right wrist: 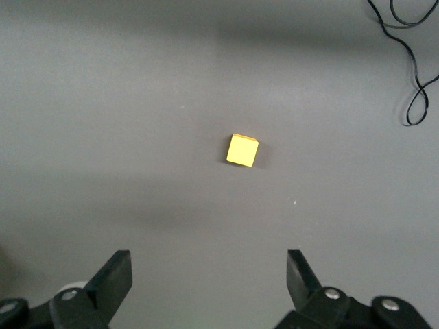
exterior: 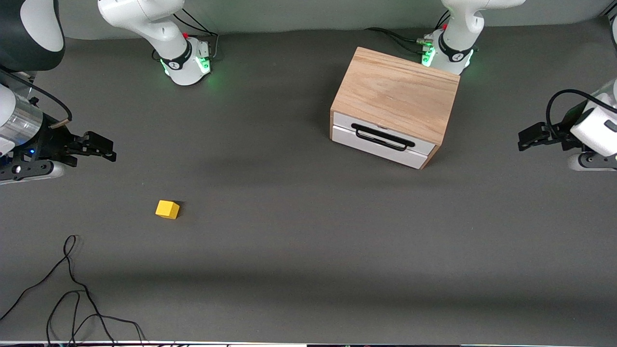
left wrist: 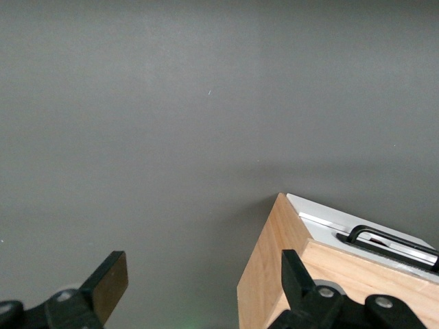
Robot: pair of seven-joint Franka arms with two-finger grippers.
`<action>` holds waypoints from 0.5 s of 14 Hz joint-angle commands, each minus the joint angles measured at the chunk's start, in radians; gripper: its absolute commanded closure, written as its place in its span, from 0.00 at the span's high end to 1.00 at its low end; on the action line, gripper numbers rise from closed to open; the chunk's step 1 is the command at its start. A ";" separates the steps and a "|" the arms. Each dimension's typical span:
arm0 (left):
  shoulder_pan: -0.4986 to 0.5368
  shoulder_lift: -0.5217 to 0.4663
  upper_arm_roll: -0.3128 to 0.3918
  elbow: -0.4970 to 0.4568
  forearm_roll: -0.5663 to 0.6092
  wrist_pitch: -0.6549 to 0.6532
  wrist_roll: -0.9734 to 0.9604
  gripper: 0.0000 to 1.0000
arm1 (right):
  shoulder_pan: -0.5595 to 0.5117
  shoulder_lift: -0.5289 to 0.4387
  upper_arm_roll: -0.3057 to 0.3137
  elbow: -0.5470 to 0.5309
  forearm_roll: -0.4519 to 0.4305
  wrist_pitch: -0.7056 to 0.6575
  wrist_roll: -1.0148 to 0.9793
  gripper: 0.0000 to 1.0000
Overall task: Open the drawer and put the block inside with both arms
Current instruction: 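Move the left gripper from rest toward the wooden drawer handle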
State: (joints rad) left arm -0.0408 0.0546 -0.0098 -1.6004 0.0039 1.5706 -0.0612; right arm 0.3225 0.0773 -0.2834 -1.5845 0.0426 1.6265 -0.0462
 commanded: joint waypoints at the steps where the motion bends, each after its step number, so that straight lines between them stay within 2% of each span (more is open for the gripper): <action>1: -0.068 0.002 0.005 -0.007 -0.001 -0.014 -0.156 1.00 | 0.003 0.002 -0.003 0.011 -0.001 -0.008 -0.003 1.00; 7: -0.237 0.034 0.004 -0.006 -0.038 0.008 -0.665 1.00 | 0.001 0.012 -0.005 0.006 0.000 -0.001 -0.008 1.00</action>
State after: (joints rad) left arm -0.2227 0.0857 -0.0182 -1.6031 -0.0218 1.5684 -0.5817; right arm 0.3229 0.0829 -0.2831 -1.5845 0.0426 1.6266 -0.0462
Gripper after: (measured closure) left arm 0.000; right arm 0.000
